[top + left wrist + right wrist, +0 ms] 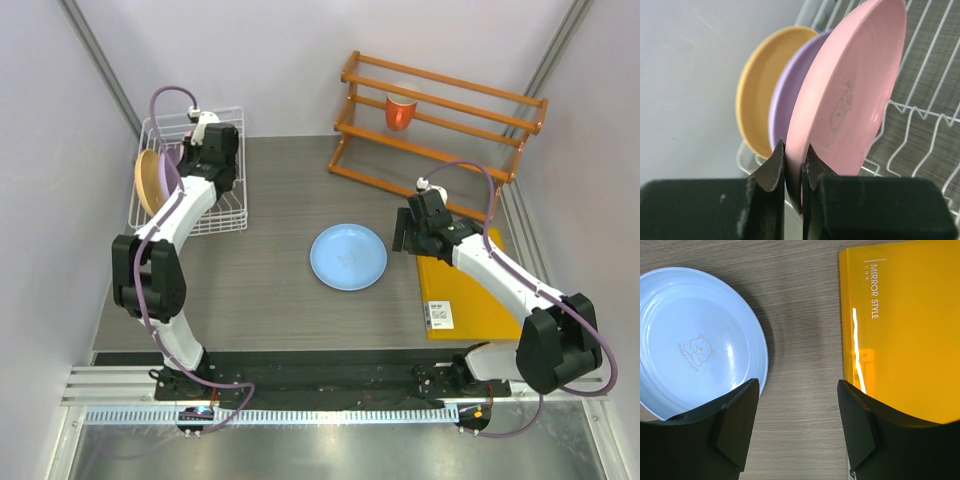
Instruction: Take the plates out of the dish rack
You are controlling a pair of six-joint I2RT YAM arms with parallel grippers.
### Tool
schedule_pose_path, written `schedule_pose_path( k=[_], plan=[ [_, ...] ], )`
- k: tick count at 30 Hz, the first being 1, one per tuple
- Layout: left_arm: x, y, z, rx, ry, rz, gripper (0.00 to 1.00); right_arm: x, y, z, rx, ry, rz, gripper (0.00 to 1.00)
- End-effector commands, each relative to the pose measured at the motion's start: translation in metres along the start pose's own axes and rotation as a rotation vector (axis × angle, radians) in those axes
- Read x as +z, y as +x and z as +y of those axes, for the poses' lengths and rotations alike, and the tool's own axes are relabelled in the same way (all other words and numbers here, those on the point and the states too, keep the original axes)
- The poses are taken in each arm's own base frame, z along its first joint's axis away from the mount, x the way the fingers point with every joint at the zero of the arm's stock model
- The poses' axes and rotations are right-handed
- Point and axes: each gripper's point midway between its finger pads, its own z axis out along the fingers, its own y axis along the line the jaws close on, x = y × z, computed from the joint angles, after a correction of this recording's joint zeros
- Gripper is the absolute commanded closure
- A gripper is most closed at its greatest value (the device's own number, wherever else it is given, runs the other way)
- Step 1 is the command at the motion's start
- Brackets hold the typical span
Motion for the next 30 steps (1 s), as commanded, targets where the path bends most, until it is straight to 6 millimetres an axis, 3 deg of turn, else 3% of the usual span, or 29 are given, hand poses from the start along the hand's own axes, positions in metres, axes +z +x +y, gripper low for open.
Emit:
schedule_pose_path(
  k=[1, 7, 8, 10, 11, 12, 14, 17, 18, 21, 22, 26, 30],
  plan=[
    [-0.033, -0.058, 0.050, -0.011, -0.221, -0.126, 1.00, -0.018, -0.012, -0.002, 0.003, -0.008, -0.059, 0.30],
    [-0.065, -0.067, 0.073, -0.040, -0.237, -0.157, 1.00, -0.041, -0.023, -0.002, 0.008, -0.030, -0.105, 0.30],
    [-0.077, -0.072, 0.084, -0.069, -0.227, -0.176, 1.00, -0.047, -0.026, -0.002, 0.010, -0.040, -0.119, 0.30],
    [-0.095, -0.073, 0.078, -0.063, -0.152, -0.187, 1.00, -0.056, -0.032, 0.001, 0.013, -0.064, -0.143, 0.29],
    [-0.109, -0.079, 0.087, -0.094, -0.118, -0.207, 1.00, -0.060, -0.033, 0.005, 0.014, -0.087, -0.146, 0.29],
    [-0.116, -0.073, 0.080, -0.050, -0.046, -0.189, 1.00, -0.068, -0.038, 0.009, 0.019, -0.114, -0.166, 0.29],
    [-0.135, -0.075, 0.069, -0.157, 0.101, -0.185, 1.00, -0.075, -0.040, 0.019, 0.018, -0.174, -0.167, 0.28],
    [-0.166, -0.057, 0.039, -0.245, 0.415, -0.096, 1.00, -0.090, -0.049, 0.036, 0.025, -0.270, -0.185, 0.27],
    [-0.185, -0.053, 0.029, -0.282, 0.551, -0.077, 1.00, -0.096, -0.054, 0.041, 0.035, -0.299, -0.201, 0.27],
    [-0.211, -0.038, 0.008, -0.396, 0.740, -0.013, 1.00, -0.112, -0.061, 0.061, 0.049, -0.418, -0.220, 0.25],
    [-0.229, -0.032, -0.007, -0.437, 0.858, 0.036, 1.00, -0.115, -0.064, 0.067, 0.068, -0.450, -0.232, 0.25],
    [-0.254, -0.008, -0.038, -0.497, 1.049, 0.127, 1.00, -0.128, -0.070, 0.090, 0.118, -0.587, -0.235, 0.23],
    [-0.275, 0.008, -0.055, -0.529, 1.165, 0.188, 1.00, -0.132, -0.070, 0.109, 0.154, -0.694, -0.226, 0.22]
  ],
)
